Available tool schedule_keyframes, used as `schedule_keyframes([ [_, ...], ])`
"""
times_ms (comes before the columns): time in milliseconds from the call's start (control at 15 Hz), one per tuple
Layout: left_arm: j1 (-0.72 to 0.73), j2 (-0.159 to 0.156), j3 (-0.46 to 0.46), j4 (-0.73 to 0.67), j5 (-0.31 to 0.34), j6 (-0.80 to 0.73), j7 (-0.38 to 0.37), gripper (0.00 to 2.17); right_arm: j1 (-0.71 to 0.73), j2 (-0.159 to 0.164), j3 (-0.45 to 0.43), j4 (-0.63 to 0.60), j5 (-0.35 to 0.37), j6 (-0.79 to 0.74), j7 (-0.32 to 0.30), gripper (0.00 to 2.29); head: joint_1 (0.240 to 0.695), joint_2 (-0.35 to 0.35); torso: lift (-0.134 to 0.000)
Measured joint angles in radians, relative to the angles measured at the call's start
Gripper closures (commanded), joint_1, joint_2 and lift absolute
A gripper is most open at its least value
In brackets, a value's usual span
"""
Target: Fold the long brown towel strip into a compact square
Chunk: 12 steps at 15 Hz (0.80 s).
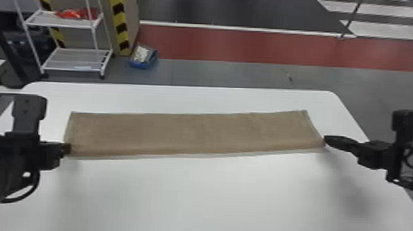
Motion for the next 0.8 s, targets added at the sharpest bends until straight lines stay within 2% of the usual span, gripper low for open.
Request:
schedule_keyframes([
  [267,0.010,0.002,0.005,-0.050,0.013,0.057,0.000,1.91,0.059,0.001,-0.041,-0.091,-0.018,0.060,0.014,1.65,0.695,-0.079,-0.128],
  [333,0.011,0.002,0.005,-0.055,0.015,0.065,0.000,1.91,0.071,0.001,-0.049,-0.106,-0.021,0.066,0.014,1.29,0.695,-0.081,-0.128],
  [400,0.011,0.002,0.004,-0.057,0.015,0.067,0.000,1.91,0.079,0.002,-0.059,-0.114,-0.024,0.069,0.013,0.63,0.695,-0.082,-0.128],
  [467,0.008,0.001,0.001,-0.056,0.015,0.068,0.000,1.91,0.082,0.004,-0.068,-0.117,-0.030,0.070,0.013,0.33,0.695,-0.088,-0.128],
  [600,-0.001,-0.001,-0.004,-0.050,0.014,0.067,0.001,1.91,0.084,0.007,-0.074,-0.117,-0.054,0.055,0.010,0.29,0.695,-0.090,-0.128],
  [800,-0.004,-0.002,-0.008,-0.047,0.011,0.067,0.001,1.91,0.061,0.011,-0.042,-0.076,-0.048,0.020,-0.006,0.29,0.695,-0.084,-0.128],
])
